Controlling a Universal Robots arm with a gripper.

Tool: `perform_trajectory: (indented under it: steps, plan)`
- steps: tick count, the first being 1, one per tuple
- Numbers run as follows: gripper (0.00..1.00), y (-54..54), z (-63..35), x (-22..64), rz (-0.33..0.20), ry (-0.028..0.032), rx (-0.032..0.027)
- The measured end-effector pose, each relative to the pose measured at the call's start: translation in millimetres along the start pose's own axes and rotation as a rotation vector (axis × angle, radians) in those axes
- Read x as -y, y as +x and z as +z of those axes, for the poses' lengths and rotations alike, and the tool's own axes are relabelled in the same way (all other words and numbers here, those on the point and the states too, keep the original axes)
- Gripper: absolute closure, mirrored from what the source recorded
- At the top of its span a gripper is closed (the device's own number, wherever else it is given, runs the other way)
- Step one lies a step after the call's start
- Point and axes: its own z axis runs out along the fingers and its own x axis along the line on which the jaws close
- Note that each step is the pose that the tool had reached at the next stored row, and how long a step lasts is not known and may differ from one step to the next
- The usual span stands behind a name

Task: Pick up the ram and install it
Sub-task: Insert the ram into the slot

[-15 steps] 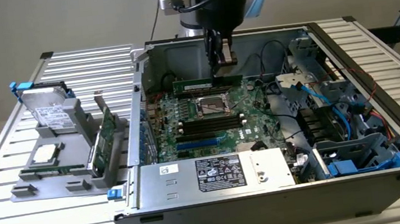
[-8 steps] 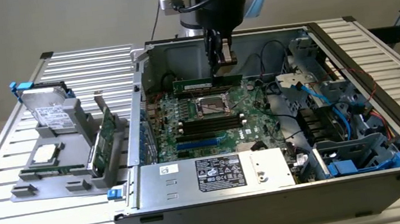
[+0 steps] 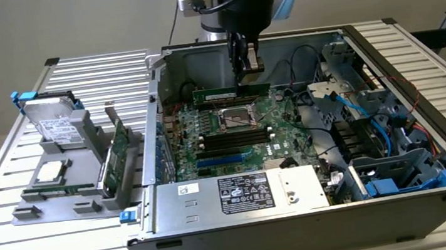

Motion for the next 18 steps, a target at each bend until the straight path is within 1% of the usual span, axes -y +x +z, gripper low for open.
perform_trajectory:
  steps: [4, 6, 7, 9, 13, 14, 18]
  plan:
    - [0.86, -0.4, 0.4, 0.0, 0.0, 0.0009, -0.001]
    - [0.86, -1.9, 1.4, 0.1, 0.0, 0.0071, -0.0039]
    - [0.86, -2.8, 1.8, 0.2, 0.0, 0.011, -0.0074]
    - [0.86, -3.8, 2.7, 0.3, 0.0, 0.0158, -0.0172]
    - [0.86, -5.0, 5.1, 0.4, 0.001, 0.0181, -0.0407]
    - [0.86, -5.8, 6.3, 0.5, 0.001, 0.0184, -0.0428]
    - [0.86, -6.6, 13.1, 0.9, 0.001, 0.0186, -0.0429]
